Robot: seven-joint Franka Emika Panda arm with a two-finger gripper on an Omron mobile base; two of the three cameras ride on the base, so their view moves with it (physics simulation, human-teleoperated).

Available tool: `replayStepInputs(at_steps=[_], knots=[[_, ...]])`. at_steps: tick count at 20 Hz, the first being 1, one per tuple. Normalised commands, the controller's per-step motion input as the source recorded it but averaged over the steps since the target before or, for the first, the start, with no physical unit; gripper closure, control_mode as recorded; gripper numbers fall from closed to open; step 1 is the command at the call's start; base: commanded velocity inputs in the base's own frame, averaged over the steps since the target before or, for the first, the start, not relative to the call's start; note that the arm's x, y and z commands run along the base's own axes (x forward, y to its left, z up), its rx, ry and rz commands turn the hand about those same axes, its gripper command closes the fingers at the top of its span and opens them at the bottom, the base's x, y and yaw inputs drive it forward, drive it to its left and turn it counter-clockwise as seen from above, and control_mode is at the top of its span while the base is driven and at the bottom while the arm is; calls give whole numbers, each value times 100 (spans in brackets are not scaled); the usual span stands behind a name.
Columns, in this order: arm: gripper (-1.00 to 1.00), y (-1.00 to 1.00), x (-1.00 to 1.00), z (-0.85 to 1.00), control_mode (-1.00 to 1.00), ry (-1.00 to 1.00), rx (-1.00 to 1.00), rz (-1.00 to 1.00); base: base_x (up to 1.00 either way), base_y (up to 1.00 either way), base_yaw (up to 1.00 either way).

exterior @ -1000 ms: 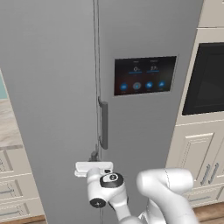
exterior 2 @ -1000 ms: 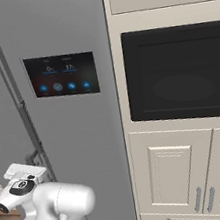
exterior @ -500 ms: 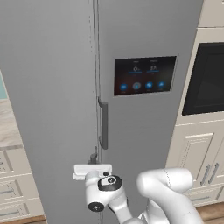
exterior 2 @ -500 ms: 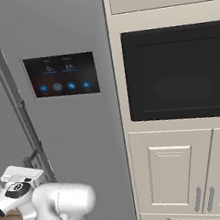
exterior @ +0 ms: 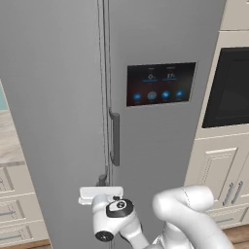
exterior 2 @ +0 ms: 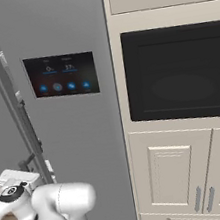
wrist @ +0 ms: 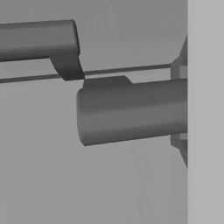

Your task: Open the freezer door, pick up the ice cube tray from the freezer, and place it on the dining counter.

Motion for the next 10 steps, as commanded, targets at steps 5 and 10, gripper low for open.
replayStepInputs(at_steps=[5, 10], knots=[[100, 38, -22, -9, -100, 1, 0, 0, 0, 0, 0], [100, 40, -22, -8, -100, 1, -1, 0, 0, 0, 0]])
